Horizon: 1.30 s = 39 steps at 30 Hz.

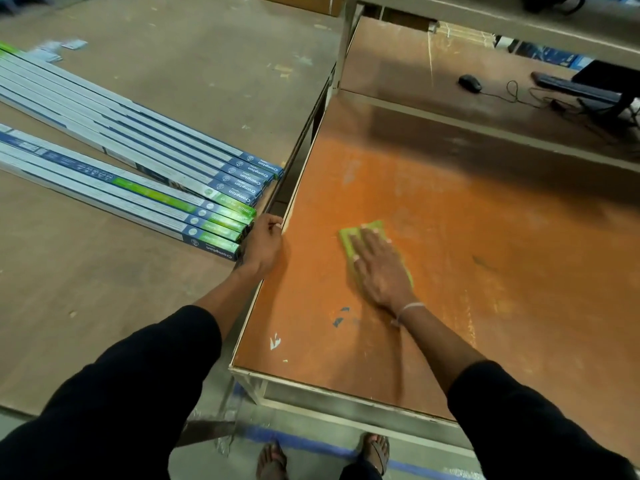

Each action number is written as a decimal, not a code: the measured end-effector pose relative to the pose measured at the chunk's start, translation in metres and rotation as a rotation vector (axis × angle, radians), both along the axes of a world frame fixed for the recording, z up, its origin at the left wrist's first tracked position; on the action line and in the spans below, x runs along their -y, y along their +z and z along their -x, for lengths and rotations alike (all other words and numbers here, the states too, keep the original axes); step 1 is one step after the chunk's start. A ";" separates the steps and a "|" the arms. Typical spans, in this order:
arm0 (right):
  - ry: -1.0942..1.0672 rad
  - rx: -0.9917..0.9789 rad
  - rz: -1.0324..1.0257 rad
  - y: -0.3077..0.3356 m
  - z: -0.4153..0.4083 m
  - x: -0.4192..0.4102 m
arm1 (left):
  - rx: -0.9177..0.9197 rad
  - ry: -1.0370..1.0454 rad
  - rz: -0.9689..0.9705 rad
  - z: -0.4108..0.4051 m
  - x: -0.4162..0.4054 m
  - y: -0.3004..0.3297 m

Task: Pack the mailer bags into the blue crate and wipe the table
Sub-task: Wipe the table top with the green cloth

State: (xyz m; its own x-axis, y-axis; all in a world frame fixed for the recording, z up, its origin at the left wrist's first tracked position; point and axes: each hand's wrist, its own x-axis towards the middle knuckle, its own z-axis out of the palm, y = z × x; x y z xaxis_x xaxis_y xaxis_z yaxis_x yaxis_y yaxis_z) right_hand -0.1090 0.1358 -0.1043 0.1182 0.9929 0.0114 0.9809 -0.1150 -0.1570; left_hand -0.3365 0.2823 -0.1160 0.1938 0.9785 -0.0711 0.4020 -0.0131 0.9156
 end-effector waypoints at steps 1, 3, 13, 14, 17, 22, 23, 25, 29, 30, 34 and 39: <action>-0.178 -0.003 0.001 0.000 -0.018 -0.005 | -0.061 -0.009 -0.050 -0.005 0.006 0.004; -0.419 0.001 0.014 -0.001 -0.035 -0.013 | -0.168 -0.037 -0.154 -0.013 0.015 0.005; -0.203 0.029 0.002 -0.003 -0.078 -0.042 | -0.517 -0.209 -0.510 -0.022 0.013 -0.011; -0.315 0.036 0.011 -0.004 -0.083 -0.051 | -0.540 -0.205 -0.517 -0.023 0.014 -0.011; -0.233 0.042 0.023 -0.003 -0.061 -0.081 | -0.609 -0.229 -0.581 -0.027 0.020 -0.006; 0.221 0.021 0.005 -0.004 -0.052 -0.118 | -0.614 -0.258 -0.604 -0.026 0.021 -0.003; 0.127 0.022 -0.001 -0.004 -0.061 -0.129 | -0.622 -0.256 -0.606 -0.027 0.022 -0.002; -0.141 0.033 0.013 -0.004 -0.072 -0.149 | -0.625 -0.263 -0.613 -0.027 0.024 0.000; -0.081 0.024 0.001 0.002 -0.028 -0.190 | -0.617 -0.248 -0.602 -0.030 0.026 0.001; 0.062 0.017 -0.011 0.003 -0.016 -0.196 | -0.618 -0.240 -0.593 -0.030 0.025 -0.001; 0.186 0.020 -0.002 0.006 -0.023 -0.225 | -0.640 -0.253 -0.611 -0.031 0.017 -0.007; -0.337 0.037 0.005 -0.001 -0.065 -0.256 | -0.622 -0.250 -0.558 -0.031 0.014 -0.011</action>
